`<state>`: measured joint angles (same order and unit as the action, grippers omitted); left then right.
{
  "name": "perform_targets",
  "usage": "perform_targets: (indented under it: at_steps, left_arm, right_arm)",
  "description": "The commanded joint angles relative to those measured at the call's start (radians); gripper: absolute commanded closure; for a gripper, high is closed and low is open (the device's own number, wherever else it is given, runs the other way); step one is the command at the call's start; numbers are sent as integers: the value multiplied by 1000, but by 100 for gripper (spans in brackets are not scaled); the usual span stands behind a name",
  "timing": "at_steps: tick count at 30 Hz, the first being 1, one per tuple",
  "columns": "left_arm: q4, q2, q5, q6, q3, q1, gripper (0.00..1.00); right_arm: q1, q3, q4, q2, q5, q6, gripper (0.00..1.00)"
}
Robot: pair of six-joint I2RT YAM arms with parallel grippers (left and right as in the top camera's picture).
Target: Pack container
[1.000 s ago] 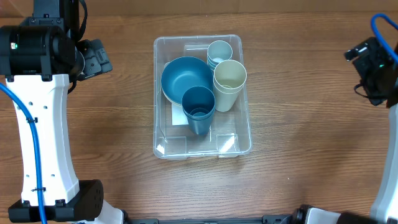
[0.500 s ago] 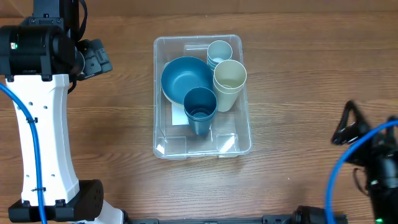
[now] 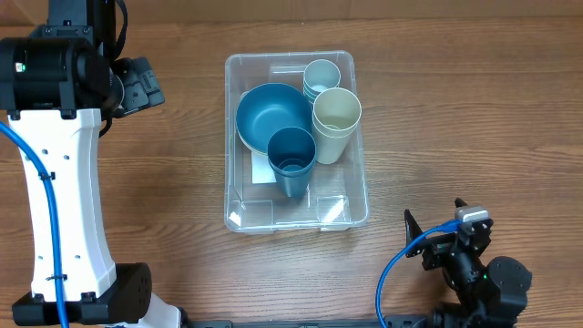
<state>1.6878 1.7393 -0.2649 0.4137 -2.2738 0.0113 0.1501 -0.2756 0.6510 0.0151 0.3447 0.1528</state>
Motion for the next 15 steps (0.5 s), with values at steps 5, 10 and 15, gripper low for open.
perform_targets:
  at_steps: [5, 10, 15]
  left_arm:
    - [2, -16, 3, 13, -19, -5, 0]
    - [2, -16, 3, 13, -19, -5, 0]
    - [2, -16, 3, 14, -19, -5, 0]
  right_arm:
    - [1, 120, -77, -12, -42, -146, 0]
    - [1, 121, -78, -12, -63, -212, 0]
    - [1, 121, -78, -12, -63, -212, 0]
